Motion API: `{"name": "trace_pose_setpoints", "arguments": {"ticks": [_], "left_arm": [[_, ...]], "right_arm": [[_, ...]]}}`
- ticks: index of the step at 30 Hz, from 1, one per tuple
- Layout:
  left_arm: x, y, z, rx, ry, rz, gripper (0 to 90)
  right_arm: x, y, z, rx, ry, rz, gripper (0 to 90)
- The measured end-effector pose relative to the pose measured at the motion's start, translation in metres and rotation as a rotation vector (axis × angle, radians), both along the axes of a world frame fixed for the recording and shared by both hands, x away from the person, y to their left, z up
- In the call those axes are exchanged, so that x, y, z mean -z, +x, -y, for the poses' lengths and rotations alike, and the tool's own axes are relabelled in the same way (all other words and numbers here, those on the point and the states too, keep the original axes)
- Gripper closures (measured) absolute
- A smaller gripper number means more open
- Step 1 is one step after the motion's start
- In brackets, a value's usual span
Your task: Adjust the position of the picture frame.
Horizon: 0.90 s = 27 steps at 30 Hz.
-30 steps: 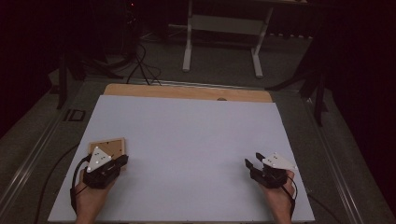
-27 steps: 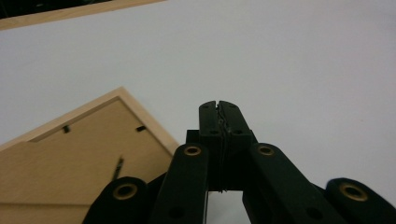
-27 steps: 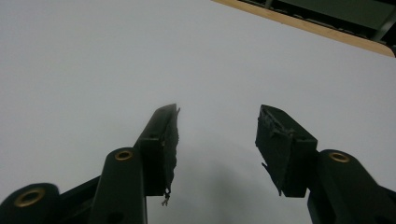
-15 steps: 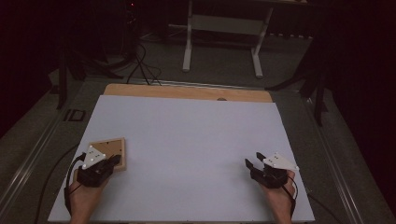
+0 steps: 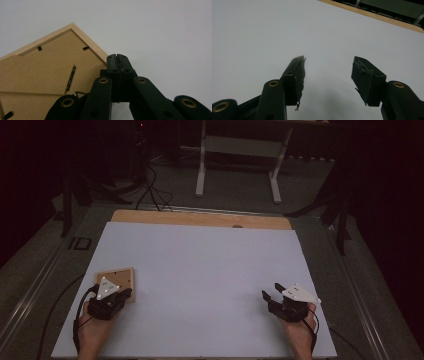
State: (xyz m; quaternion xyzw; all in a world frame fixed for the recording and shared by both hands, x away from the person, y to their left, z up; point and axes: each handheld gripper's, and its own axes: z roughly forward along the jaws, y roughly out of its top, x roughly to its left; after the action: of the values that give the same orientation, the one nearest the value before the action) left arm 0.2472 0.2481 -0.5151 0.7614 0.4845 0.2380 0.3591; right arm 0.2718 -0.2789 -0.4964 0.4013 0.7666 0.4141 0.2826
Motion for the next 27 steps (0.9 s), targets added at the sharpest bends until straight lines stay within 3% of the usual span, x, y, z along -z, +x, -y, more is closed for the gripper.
{"name": "trace_pose_setpoints", "arguments": {"ticks": [9,27], "left_arm": [[0.0021,0.0015,0.0004,-0.005,0.024,-0.009,89.5],[0.0027,0.0042,0.004,-0.005,0.002,-0.018,89.9]], "right_arm": [[0.0005,0.0,-0.0008,-0.004,-0.003,-0.003,43.4],[0.0022,0.0008,-0.0041,-0.014,-0.016,-0.013,43.3]]}}
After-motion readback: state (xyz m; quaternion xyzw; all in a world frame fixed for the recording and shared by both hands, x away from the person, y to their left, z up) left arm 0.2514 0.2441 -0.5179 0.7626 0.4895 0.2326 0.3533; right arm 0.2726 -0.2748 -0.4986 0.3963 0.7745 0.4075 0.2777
